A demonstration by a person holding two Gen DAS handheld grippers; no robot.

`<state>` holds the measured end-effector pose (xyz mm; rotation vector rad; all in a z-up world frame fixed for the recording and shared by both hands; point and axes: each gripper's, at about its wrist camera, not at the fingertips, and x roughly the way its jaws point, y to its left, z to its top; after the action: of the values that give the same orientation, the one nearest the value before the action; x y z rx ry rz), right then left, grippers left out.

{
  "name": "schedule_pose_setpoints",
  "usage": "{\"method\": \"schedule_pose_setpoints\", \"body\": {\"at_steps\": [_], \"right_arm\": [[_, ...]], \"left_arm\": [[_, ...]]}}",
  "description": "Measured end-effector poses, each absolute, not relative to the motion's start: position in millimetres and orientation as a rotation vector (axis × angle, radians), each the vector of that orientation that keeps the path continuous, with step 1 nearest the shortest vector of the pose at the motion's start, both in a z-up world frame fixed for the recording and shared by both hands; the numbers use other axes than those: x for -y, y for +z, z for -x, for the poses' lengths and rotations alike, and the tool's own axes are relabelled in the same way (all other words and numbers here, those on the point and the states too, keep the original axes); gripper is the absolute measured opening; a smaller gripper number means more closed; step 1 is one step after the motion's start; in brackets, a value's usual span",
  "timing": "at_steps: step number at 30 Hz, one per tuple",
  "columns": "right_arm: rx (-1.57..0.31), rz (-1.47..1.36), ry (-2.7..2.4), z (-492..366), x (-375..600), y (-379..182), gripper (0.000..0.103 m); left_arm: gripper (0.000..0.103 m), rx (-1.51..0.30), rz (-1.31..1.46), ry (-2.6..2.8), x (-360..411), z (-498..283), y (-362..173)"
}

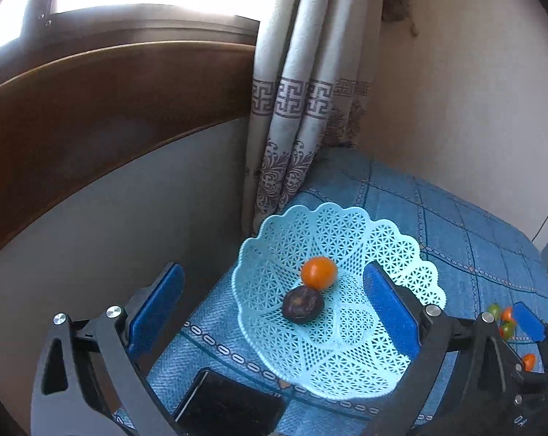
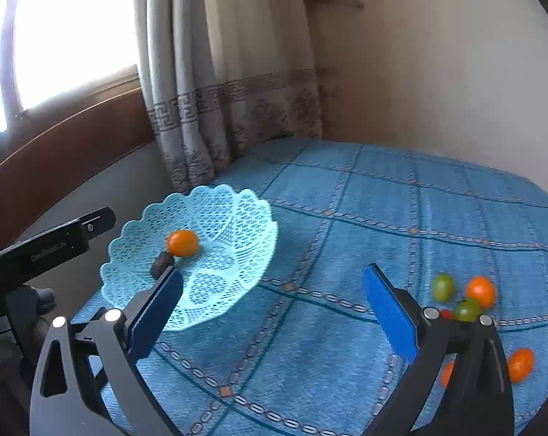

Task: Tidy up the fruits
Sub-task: 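Release the large orange into the blue basket with the right tool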

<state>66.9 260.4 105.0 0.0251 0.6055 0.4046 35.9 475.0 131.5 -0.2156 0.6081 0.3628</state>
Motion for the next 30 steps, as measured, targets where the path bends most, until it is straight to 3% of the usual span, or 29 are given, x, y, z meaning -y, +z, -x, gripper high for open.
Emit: {"method": "schedule_pose_setpoints", "body": {"at_steps": [30], "right_arm": [[-0.614, -0.002, 0.137, -51, -189, 91, 0.098]], "left_arm": [[0.1, -0.635, 0.075, 0.202, -409, -32, 127]]}}
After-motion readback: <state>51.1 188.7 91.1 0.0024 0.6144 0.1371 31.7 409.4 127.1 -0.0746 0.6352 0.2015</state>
